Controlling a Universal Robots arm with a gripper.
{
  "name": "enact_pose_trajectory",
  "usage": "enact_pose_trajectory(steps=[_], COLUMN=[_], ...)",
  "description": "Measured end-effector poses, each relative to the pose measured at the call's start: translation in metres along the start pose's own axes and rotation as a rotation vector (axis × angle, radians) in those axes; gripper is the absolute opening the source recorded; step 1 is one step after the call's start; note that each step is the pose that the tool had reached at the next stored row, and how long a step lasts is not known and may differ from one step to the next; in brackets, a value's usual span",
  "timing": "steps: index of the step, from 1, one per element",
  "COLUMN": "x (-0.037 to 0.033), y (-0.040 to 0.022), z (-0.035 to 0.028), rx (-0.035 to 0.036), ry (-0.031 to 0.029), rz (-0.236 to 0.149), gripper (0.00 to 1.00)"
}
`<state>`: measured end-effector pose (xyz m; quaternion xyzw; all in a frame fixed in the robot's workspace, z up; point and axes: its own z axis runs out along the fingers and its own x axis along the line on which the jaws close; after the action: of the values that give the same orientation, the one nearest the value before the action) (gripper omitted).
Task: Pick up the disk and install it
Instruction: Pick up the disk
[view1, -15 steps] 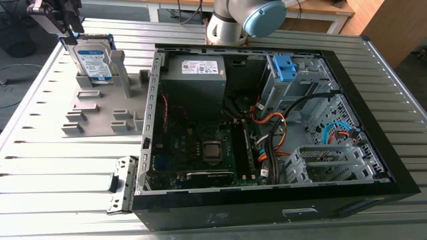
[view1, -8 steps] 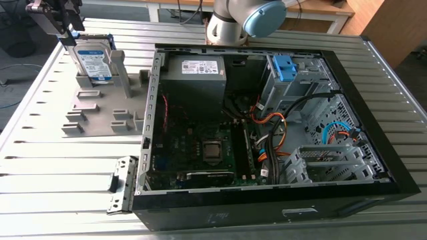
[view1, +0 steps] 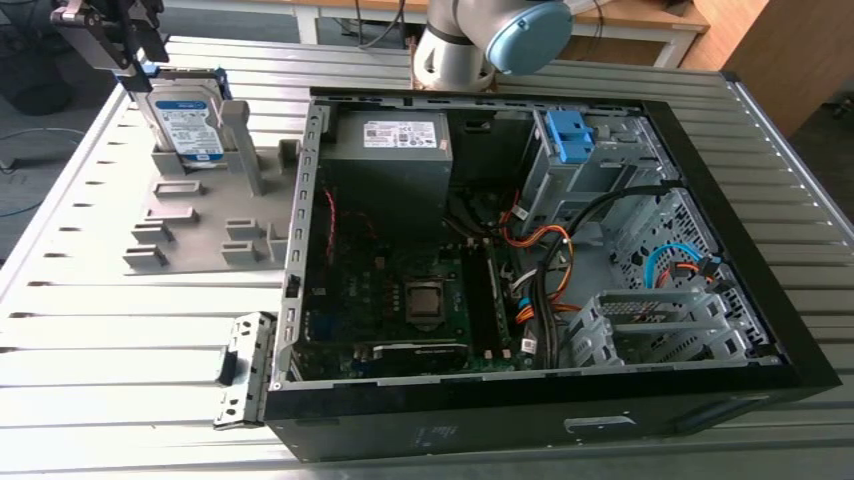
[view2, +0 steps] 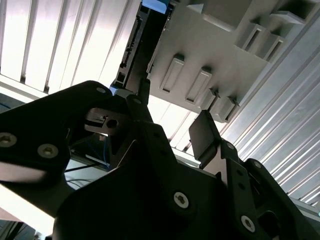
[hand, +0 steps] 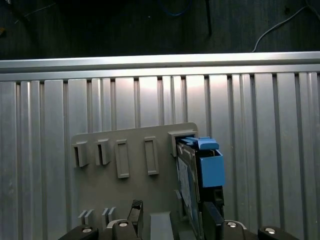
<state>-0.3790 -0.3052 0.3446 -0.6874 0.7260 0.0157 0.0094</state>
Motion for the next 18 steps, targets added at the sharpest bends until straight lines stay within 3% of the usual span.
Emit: enact_pose_trajectory(steps=[7,9,18], x=[-0.0001,-0.0006,-0.0031], y=[0.0012,0.0043,0.0046], z=[0.0003,0.0030,0.0037], rx=[0.0000,0.0000,0.0000], ry=[0.0000,0.0000,0.0000], rz=[0.000,0.000,0.000], gripper=[0.59,0.59,0.59])
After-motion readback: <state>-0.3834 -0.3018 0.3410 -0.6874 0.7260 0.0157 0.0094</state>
